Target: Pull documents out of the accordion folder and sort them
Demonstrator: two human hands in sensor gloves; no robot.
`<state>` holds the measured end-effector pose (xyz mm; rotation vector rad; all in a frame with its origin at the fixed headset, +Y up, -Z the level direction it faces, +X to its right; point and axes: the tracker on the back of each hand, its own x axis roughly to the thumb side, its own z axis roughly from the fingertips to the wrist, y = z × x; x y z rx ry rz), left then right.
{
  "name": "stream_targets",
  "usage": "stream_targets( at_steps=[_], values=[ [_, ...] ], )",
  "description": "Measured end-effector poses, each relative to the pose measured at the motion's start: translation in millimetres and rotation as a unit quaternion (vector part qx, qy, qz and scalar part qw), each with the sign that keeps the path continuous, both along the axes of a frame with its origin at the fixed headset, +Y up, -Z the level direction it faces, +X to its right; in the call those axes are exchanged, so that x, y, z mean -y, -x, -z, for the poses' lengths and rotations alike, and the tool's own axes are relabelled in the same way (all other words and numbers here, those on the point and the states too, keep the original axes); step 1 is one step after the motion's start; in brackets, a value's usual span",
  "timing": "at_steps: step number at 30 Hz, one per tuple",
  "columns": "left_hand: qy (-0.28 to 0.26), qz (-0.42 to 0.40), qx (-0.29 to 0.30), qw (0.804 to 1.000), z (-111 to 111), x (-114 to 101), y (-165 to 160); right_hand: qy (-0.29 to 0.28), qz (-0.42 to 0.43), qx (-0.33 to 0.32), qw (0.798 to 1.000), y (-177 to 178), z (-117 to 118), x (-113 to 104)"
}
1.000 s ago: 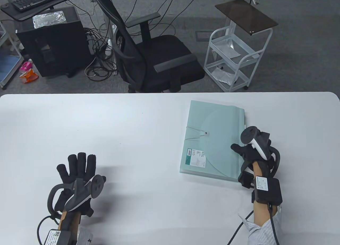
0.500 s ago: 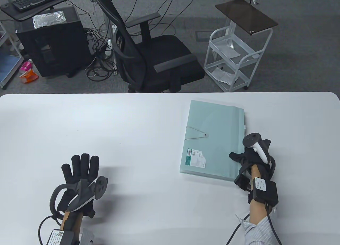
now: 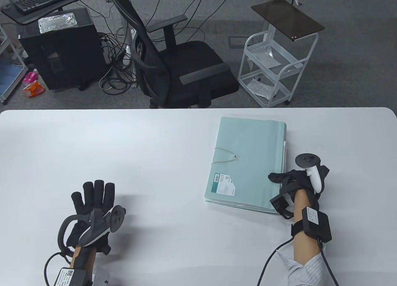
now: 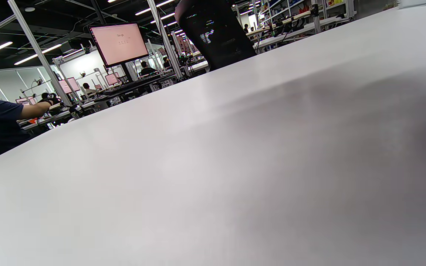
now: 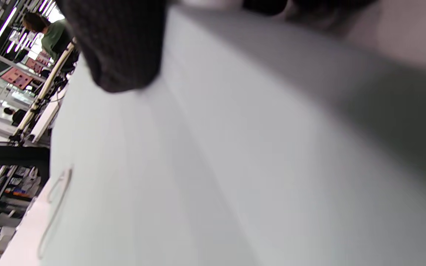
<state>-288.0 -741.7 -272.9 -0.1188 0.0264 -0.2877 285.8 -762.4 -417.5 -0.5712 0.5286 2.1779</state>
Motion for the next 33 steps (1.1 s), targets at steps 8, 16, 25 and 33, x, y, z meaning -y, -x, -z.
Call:
stream_targets(
  at_steps=[8,16,25,33],
  values=[
    [0.007,-0.006,-0.008,1.0,-0.7,0.5,0.8,-0.013,0.127,0.046,0.991,0.2,-20.4,2.7],
    [0.005,0.0,-0.005,1.0,-0.1,0.6,1.1,-0.056,0.149,0.009,0.987,13.9,-36.5,-11.1],
    [-0.001,-0.025,0.004,1.0,0.5,0.6,1.4,-0.15,0.199,-0.012,0.968,45.6,-68.9,-71.0],
    [-0.002,-0.04,0.009,0.999,1.7,0.0,1.1,-0.18,0.223,-0.074,0.955,79.6,-99.5,-84.7]
  ],
)
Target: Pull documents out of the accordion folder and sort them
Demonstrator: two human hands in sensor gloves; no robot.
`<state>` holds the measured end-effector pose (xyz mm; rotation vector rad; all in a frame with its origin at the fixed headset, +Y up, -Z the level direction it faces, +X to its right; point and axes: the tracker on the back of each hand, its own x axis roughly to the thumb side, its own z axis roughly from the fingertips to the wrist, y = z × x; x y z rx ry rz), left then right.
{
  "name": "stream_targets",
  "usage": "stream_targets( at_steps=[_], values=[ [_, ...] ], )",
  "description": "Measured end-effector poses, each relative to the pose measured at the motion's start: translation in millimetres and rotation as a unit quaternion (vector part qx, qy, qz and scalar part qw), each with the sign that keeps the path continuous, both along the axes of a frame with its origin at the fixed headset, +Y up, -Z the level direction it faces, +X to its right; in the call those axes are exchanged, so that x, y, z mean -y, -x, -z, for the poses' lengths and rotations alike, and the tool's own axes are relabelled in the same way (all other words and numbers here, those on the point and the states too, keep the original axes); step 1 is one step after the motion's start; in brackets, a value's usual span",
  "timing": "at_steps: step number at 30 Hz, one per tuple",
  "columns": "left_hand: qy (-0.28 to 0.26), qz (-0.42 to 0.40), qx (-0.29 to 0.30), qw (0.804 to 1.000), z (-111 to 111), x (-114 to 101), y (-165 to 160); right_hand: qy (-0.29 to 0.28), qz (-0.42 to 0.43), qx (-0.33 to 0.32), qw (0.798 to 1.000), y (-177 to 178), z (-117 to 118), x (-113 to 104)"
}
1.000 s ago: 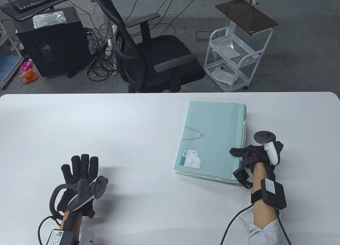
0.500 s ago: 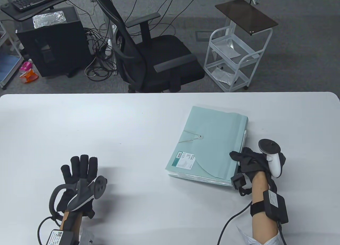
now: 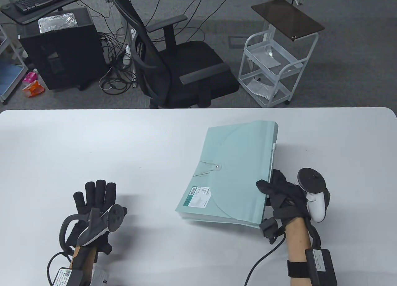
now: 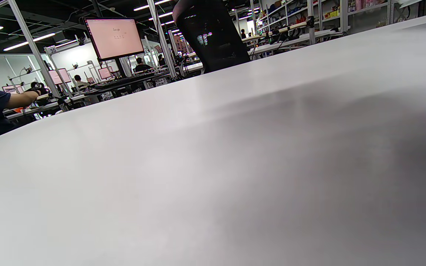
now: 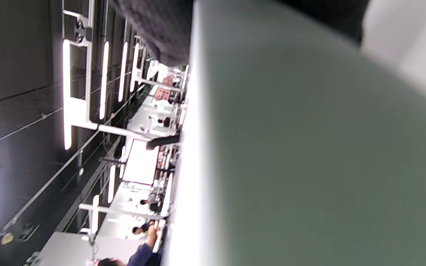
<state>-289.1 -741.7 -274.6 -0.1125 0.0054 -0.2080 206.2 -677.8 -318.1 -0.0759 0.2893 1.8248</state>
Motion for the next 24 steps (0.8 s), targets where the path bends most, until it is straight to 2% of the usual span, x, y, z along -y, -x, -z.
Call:
stream_targets(
  at_steps=[11,17,24],
  values=[
    [0.003,-0.019,-0.002,1.0,2.1,0.3,1.4,0.003,-0.012,-0.124,0.992,55.5,-11.9,26.4],
    [0.0,-0.019,0.002,1.0,2.7,0.4,1.2,0.01,-0.049,-0.145,0.988,72.3,-14.6,40.5],
    [0.009,-0.012,0.003,1.0,3.8,3.9,0.1,0.048,-0.083,-0.151,0.984,80.8,-17.5,66.8]
  ],
)
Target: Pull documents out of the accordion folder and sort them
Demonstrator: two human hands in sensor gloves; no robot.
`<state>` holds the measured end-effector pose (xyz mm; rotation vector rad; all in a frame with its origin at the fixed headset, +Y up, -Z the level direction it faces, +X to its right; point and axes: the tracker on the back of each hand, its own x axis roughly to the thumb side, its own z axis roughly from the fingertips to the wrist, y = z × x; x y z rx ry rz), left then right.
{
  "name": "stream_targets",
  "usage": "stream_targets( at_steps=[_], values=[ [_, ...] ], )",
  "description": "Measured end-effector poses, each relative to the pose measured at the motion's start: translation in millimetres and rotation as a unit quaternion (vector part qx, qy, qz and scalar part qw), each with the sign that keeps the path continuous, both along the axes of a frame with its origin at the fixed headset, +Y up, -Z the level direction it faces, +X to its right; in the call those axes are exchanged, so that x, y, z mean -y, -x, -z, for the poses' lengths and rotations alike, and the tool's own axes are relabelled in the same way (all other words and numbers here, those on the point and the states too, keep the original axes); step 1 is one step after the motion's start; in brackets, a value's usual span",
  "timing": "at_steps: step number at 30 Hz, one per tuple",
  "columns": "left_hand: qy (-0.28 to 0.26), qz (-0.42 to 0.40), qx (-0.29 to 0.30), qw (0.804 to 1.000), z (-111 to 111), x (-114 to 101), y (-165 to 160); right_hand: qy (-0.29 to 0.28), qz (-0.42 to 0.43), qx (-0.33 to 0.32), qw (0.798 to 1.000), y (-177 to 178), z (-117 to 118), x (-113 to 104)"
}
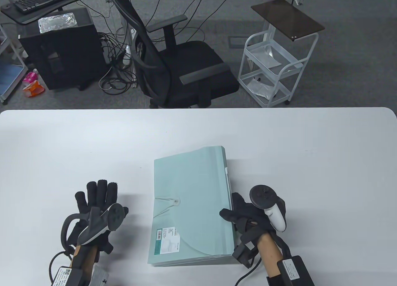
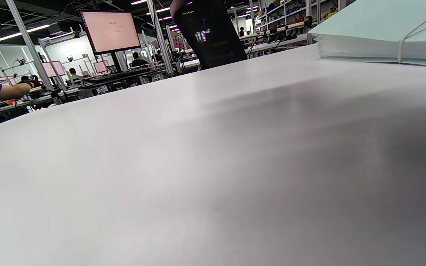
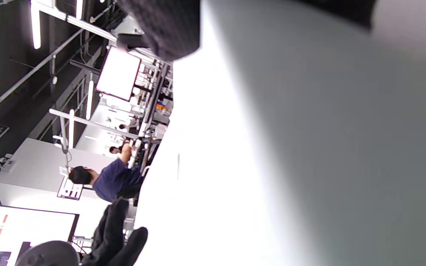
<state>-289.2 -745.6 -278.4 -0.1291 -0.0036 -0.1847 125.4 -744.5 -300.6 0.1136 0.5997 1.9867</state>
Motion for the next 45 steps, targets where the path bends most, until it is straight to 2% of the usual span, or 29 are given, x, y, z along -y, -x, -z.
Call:
stream_targets(
  at_steps=[10,12,16,21,24,28,31,35,39,42,45],
  values=[
    [0.005,0.009,0.002,1.0,-0.6,0.4,-2.2,0.034,-0.086,-0.014,0.996,-0.5,-2.3,18.4],
    [0.006,0.009,0.003,1.0,-0.5,0.4,-2.7,0.028,-0.125,-0.018,0.992,-1.1,-2.8,19.1],
    [0.008,0.01,0.002,1.0,-0.5,0.5,-3.2,-0.021,-0.241,-0.02,0.97,1.5,-3.2,15.7],
    [0.011,0.015,0.003,1.0,-0.7,0.9,-4.3,-0.074,-0.303,-0.022,0.95,8.9,-6.8,6.0],
    [0.013,0.018,0.006,1.0,-0.4,1.3,-6.3,-0.138,-0.34,-0.03,0.93,17.7,-11.8,-1.1],
    [0.017,0.019,0.014,1.0,0.2,2.4,-10.8,-0.233,-0.385,-0.079,0.889,38.6,-21.6,-6.8],
    [0.023,0.022,0.024,0.999,0.6,4.5,-16.2,-0.265,-0.401,-0.142,0.865,56.0,-29.8,-3.7],
    [0.03,0.021,0.043,0.998,0.2,6.2,-25.7,-0.245,-0.416,-0.207,0.851,72.0,-33.4,8.9],
    [0.034,0.016,0.075,0.996,-0.9,7.0,-41.9,-0.171,-0.448,-0.256,0.839,80.3,-30.8,31.4],
    [0.04,0.021,0.103,0.994,-1.5,8.7,-57.1,-0.163,-0.472,-0.262,0.826,83.7,-31.1,34.3],
    [0.045,0.016,0.143,0.989,-2.7,9.8,-79.9,-0.156,-0.471,-0.262,0.828,84.1,-30.5,35.5]
  ],
)
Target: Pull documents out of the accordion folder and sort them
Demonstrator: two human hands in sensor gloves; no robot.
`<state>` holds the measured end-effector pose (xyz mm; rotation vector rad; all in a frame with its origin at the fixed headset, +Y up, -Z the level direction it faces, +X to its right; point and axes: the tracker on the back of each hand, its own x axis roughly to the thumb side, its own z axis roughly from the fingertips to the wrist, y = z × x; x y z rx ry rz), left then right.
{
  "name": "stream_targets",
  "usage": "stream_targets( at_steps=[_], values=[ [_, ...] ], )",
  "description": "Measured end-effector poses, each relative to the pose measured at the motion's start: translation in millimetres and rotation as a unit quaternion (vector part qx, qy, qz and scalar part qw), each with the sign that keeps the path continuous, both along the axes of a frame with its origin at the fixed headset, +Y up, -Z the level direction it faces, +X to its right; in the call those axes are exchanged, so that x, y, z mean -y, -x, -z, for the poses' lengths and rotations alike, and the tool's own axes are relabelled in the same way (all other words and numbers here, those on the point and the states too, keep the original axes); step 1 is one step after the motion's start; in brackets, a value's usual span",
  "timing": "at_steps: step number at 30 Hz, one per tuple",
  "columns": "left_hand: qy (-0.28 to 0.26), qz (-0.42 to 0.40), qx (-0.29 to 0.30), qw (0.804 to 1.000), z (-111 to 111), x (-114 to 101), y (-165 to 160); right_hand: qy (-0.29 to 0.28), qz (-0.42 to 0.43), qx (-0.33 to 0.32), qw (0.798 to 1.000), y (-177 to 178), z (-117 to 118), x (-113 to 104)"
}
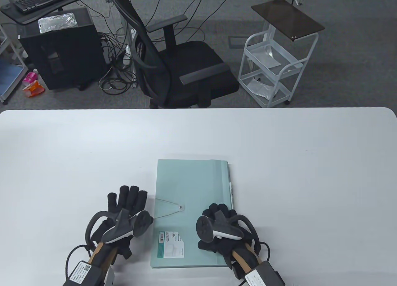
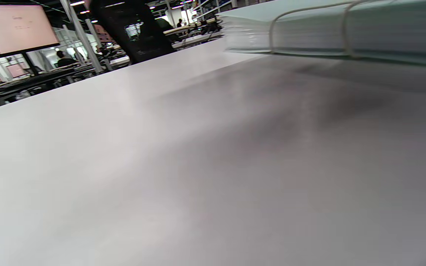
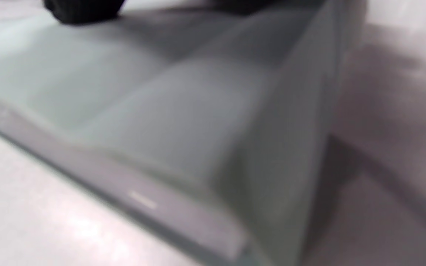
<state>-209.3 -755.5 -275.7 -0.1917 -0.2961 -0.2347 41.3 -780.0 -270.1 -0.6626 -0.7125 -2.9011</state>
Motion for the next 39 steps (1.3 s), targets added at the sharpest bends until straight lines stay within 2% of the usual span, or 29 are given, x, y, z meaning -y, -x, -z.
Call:
stream_targets(
  at_steps=[5,11,15,18,21,25,28,30,34,37,39],
  values=[
    [-0.017,0.004,0.053,0.998,-1.3,-0.9,-39.2,0.0,0.004,0.002,1.0,-0.8,-0.2,0.7],
    [-0.031,0.036,0.037,0.998,12.5,4.6,-61.9,0.0,0.0,0.001,1.0,-0.6,-0.5,0.0],
    [0.008,0.059,0.053,0.997,16.6,0.4,-74.4,0.002,0.0,0.001,1.0,-0.7,-0.3,-0.1],
    [0.052,0.024,0.061,0.996,17.8,-5.0,-83.4,0.009,-0.007,-0.005,1.0,1.0,-0.1,0.7],
    [0.062,-0.021,0.045,0.997,25.6,-8.4,-86.1,0.008,-0.019,-0.009,1.0,2.8,-0.3,1.0],
    [0.059,-0.067,0.009,0.996,31.8,-14.4,-74.5,0.009,-0.01,-0.005,1.0,1.9,-0.4,1.3],
    [0.043,-0.047,-0.004,0.998,25.9,-18.1,-50.6,0.008,-0.011,-0.006,1.0,2.1,-0.2,1.4],
    [0.033,-0.068,-0.02,0.997,20.0,-19.7,-30.1,0.006,-0.008,-0.006,1.0,1.8,-0.1,1.0],
    [0.01,-0.055,-0.044,0.997,10.1,-14.8,-5.1,0.005,0.0,-0.006,1.0,-0.5,0.3,-1.4],
    [-0.002,-0.05,-0.032,0.998,5.9,-11.3,1.3,0.006,0.008,-0.004,1.0,-1.7,0.5,-1.8],
    [0.004,-0.091,-0.007,0.996,5.8,-12.1,-1.3,0.005,0.007,-0.005,1.0,-1.7,0.6,-1.9]
  ],
)
